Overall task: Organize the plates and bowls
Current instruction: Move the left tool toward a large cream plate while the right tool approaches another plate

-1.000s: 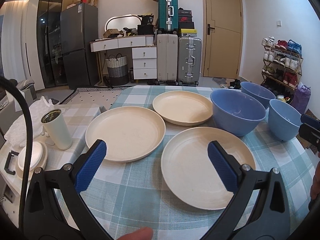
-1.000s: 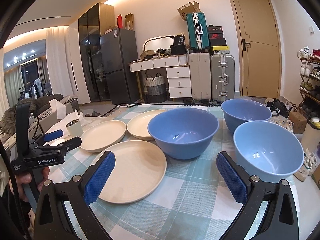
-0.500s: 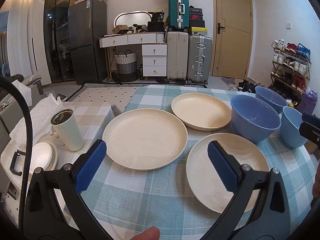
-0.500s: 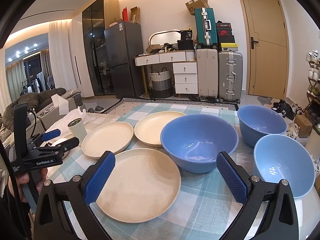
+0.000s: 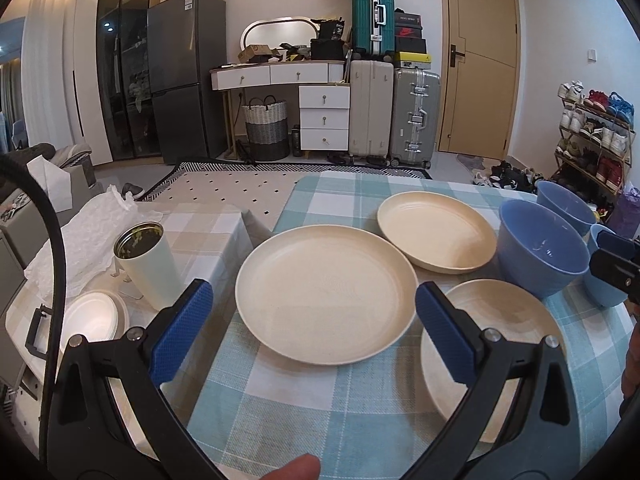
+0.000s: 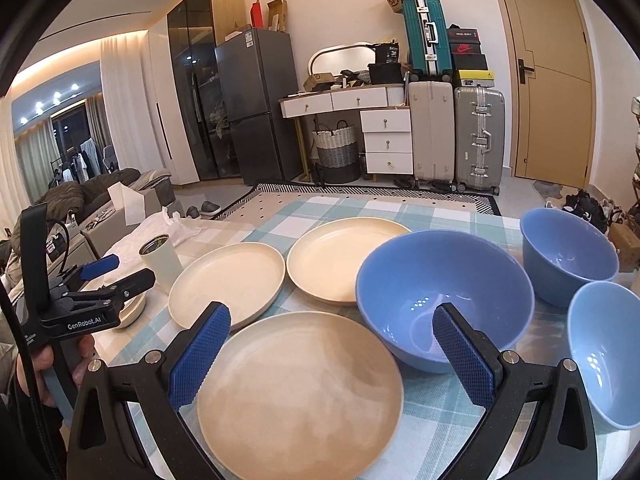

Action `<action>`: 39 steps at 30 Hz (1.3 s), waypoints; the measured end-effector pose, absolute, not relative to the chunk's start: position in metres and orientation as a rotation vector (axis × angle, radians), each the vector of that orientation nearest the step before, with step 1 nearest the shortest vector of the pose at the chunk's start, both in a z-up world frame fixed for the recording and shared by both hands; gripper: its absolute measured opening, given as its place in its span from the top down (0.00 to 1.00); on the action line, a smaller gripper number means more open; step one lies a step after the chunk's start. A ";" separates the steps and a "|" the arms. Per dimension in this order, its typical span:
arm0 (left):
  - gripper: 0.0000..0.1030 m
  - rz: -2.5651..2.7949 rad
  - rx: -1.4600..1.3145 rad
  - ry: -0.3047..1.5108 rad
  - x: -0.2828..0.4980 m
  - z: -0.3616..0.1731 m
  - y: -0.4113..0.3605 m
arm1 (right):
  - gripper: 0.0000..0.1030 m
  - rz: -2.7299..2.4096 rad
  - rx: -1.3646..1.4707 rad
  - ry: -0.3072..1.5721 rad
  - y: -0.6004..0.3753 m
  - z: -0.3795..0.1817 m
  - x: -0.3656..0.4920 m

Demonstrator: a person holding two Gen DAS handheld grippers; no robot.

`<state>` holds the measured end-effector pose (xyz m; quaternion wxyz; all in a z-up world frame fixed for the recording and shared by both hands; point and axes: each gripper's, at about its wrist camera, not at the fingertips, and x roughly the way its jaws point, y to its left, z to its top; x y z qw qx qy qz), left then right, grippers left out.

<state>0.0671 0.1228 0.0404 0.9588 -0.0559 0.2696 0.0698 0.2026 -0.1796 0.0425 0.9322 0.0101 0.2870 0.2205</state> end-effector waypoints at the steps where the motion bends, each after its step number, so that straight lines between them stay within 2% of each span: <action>1: 0.02 0.150 -0.113 0.548 0.069 0.039 0.126 | 0.00 0.456 0.020 0.588 -0.178 0.042 0.204; 18: 0.02 0.198 -0.131 0.615 0.104 0.008 0.157 | 0.00 0.546 -0.010 0.656 -0.117 0.036 0.242; 39: 0.02 0.249 -0.165 0.763 0.139 -0.025 0.200 | 0.00 0.624 0.005 0.818 -0.054 -0.012 0.295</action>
